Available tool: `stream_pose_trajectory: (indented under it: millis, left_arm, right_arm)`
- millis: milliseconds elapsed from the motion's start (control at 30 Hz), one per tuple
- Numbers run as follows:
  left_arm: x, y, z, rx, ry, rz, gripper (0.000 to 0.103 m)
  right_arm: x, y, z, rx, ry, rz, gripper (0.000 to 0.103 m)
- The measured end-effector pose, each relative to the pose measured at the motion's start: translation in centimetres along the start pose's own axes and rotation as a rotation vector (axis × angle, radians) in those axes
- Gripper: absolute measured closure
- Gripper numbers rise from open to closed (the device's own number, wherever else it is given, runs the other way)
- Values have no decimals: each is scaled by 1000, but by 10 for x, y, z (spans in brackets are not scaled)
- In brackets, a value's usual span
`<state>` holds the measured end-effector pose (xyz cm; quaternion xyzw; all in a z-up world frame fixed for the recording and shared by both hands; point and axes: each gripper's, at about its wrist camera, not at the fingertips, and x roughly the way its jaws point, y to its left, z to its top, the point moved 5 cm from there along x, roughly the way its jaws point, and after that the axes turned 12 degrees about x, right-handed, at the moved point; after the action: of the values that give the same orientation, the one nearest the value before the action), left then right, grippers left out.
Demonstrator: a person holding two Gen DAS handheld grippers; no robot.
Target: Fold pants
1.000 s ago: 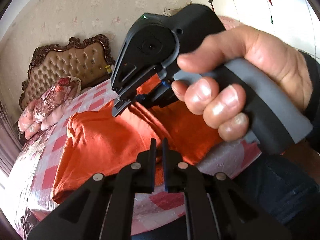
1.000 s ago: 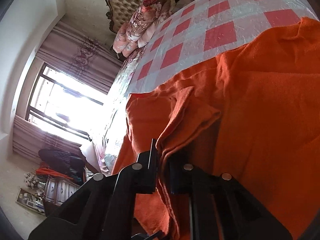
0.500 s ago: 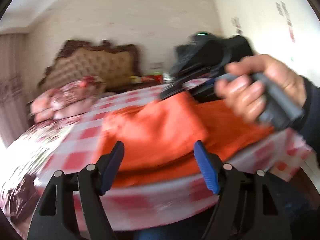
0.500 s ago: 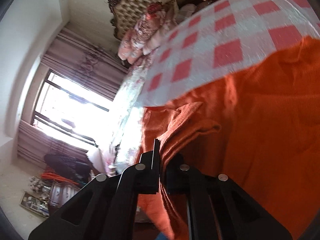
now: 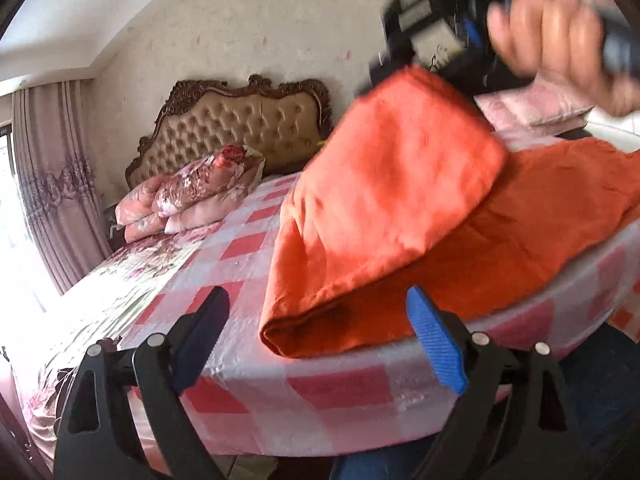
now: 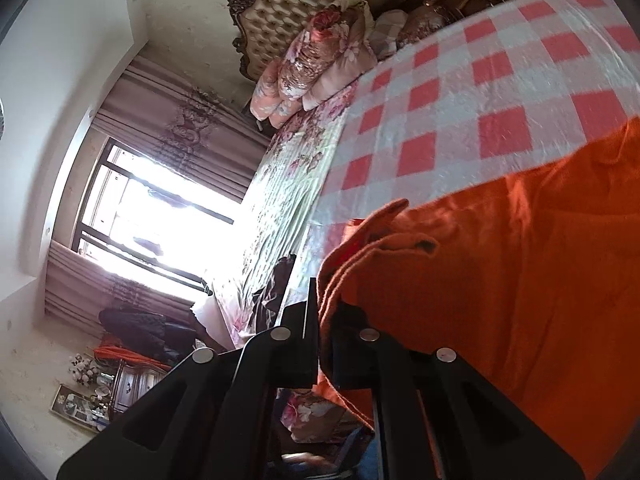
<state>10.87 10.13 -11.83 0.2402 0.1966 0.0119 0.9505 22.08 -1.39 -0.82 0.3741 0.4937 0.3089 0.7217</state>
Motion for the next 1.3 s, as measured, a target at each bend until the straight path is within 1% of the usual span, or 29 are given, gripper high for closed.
stream_pose_trajectory:
  millis: [100, 133, 167, 233, 267, 300, 333, 433, 467, 533, 600, 633, 700, 767, 867, 900, 933, 1000, 1067, 1100, 1133, 1167, 1200, 1233, 1267, 1300]
  left_arm:
    - [10, 5, 0, -8, 52, 23, 13]
    - [13, 7, -1, -2, 75, 44, 13]
    - [15, 13, -3, -7, 104, 85, 13]
    - [22, 25, -11, -16, 173, 132, 13]
    - [24, 30, -16, -16, 195, 127, 12]
    - [23, 32, -17, -15, 196, 126, 12]
    - [21, 33, -18, 7, 199, 130, 12]
    - [15, 25, -16, 127, 177, 178, 12]
    - [14, 20, -14, 185, 157, 199, 12]
    - [10, 13, -14, 269, 131, 235, 13]
    - [9, 9, -12, 307, 120, 244, 13]
    - [9, 11, -13, 301, 123, 236, 13]
    - [10, 12, -12, 290, 125, 229, 12]
    - [12, 15, -11, 302, 124, 237, 12]
    - [12, 13, -11, 303, 123, 239, 12]
    - [12, 13, -11, 298, 125, 235, 12]
    - [12, 14, -11, 294, 127, 230, 12]
    - [11, 14, -11, 294, 126, 228, 12]
    - [10, 14, -10, 291, 126, 229, 12]
    - [10, 14, -11, 290, 126, 229, 12]
    - [10, 15, -10, 287, 124, 228, 12]
    - [11, 16, -10, 287, 125, 228, 12]
    - [11, 16, -10, 291, 125, 227, 12]
    - [11, 16, -9, 295, 125, 226, 12]
    - [11, 16, -9, 298, 126, 227, 12]
    - [11, 15, -9, 298, 126, 226, 12]
  right_arm:
    - [-8, 18, -1, -29, -3, 5, 96]
    - [-12, 23, -1, -45, -5, 9, 96]
    - [-15, 26, 0, -58, -12, 9, 96]
    - [-25, 25, 5, -96, -51, -27, 96]
    - [-30, 15, 9, -108, -68, -60, 96]
    - [-32, 4, 10, -102, -69, -78, 96]
    - [-33, -19, 12, -73, -62, -107, 96]
    - [-30, -82, 17, 13, -52, -182, 96]
    - [-29, -97, 18, 35, -49, -192, 96]
    - [-28, -119, 17, 61, -38, -194, 96]
    - [-26, -130, 13, 64, -25, -181, 95]
    - [-26, -132, 12, 65, -24, -176, 93]
    - [-27, -136, 14, 64, -28, -178, 83]
    - [-27, -138, 15, 58, -24, -184, 80]
    - [-26, -142, 21, 55, -29, -187, 73]
    - [-26, -142, 24, 62, -33, -172, 65]
    - [-28, -141, 29, 72, -47, -139, 52]
    - [-28, -136, 34, 59, -71, -139, 44]
    - [-22, -130, 39, 32, -70, -149, 44]
    - [-18, -130, 41, 34, -66, -150, 58]
    - [-13, -132, 44, 38, -63, -185, 95]
    - [-12, -131, 46, 30, -71, -212, 94]
    - [-15, -122, 47, -20, -105, -228, 94]
    - [-19, -110, 45, -105, -152, -251, 95]
    - [-21, -102, 45, -163, -186, -280, 95]
    - [-24, -95, 44, -227, -231, -334, 95]
